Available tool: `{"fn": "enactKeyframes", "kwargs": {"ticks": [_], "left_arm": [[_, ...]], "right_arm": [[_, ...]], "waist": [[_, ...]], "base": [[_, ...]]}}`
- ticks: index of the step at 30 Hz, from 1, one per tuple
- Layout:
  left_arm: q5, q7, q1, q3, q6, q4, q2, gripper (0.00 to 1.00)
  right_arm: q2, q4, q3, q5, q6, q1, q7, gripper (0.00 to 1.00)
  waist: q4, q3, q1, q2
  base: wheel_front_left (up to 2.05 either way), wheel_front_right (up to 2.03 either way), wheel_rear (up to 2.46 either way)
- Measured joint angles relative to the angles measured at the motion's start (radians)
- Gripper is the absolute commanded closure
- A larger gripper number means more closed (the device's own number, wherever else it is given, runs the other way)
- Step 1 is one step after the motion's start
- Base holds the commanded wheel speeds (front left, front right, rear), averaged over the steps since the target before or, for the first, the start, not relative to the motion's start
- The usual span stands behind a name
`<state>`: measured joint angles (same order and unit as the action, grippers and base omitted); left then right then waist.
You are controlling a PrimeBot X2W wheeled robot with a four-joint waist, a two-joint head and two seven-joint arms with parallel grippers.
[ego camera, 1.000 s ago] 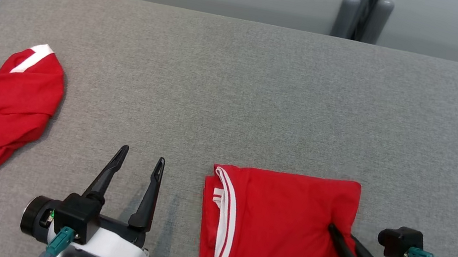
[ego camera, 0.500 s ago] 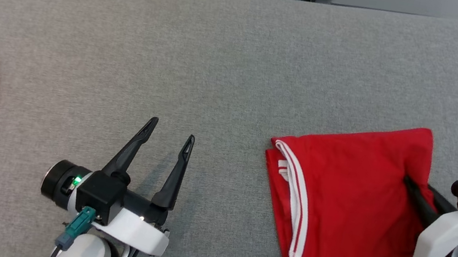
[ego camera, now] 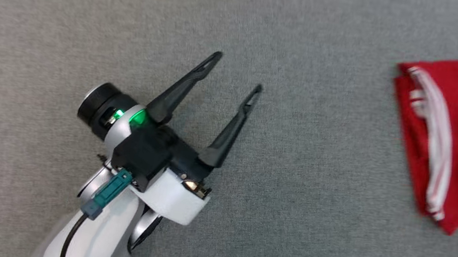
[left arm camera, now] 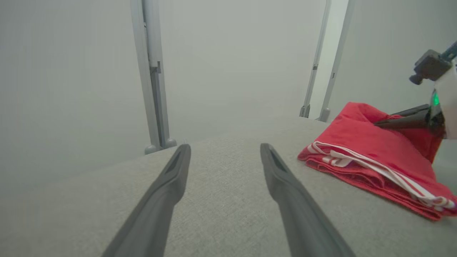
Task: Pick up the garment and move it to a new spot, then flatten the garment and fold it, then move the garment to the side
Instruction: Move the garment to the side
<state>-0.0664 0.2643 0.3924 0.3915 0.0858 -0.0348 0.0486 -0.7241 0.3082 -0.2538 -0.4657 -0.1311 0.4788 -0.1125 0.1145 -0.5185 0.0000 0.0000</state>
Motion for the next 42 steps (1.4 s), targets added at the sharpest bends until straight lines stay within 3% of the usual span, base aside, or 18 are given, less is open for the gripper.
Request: {"fn": "enactKeyframes", "kwargs": {"ticks": [9, 23, 24, 25, 26, 34, 42], "left_arm": [[0.007, 0.000, 0.071, 0.059, 0.003, 0.026, 0.000, 0.00], [0.003, 0.002, 0.104, 0.093, 0.010, 0.040, -0.003, 0.00], [0.003, 0.002, 0.106, 0.094, 0.010, 0.041, -0.004, 0.00], [0.002, 0.002, 0.107, 0.094, 0.009, 0.041, -0.004, 0.00], [0.001, 0.002, 0.108, 0.094, 0.009, 0.041, -0.004, 0.00], [-0.018, 0.000, 0.107, 0.093, -0.005, 0.027, 0.000, 0.00], [-0.031, 0.000, 0.080, 0.082, -0.023, 0.022, 0.000, 0.00]], "right_arm": [[-0.109, 0.081, 0.170, -0.012, 0.000, 0.035, 0.030, 1.00], [-0.153, 0.152, 0.357, 0.001, 0.000, 0.033, 0.000, 1.00], [-0.149, 0.154, 0.366, 0.002, 0.000, 0.033, -0.004, 0.77], [-0.145, 0.155, 0.373, 0.005, 0.000, 0.032, -0.010, 0.13], [-0.139, 0.156, 0.381, 0.012, 0.000, 0.032, -0.010, 0.00], [-0.105, 0.153, 0.446, 0.047, 0.000, 0.062, -0.023, 0.00], [-0.064, 0.046, 0.384, 0.081, 0.000, 0.100, -0.044, 0.00]], "waist": [[-0.008, -0.123, 0.0000, 0.0000], [-0.074, -0.201, 0.0000, 0.0000], [-0.076, -0.204, 0.0000, 0.0000], [-0.078, -0.205, 0.0000, 0.0000], [-0.079, -0.205, 0.0000, 0.0000], [-0.083, -0.172, 0.0000, 0.0000], [-0.083, -0.101, -0.0001, 0.0000]], "base": [[0.00, 0.00, 0.00], [0.00, 0.00, 0.00], [0.00, 0.00, 0.00], [0.00, 0.00, 0.00], [0.00, 0.00, 0.00], [0.00, 0.00, 0.00], [0.00, 0.00, 0.00]]}}
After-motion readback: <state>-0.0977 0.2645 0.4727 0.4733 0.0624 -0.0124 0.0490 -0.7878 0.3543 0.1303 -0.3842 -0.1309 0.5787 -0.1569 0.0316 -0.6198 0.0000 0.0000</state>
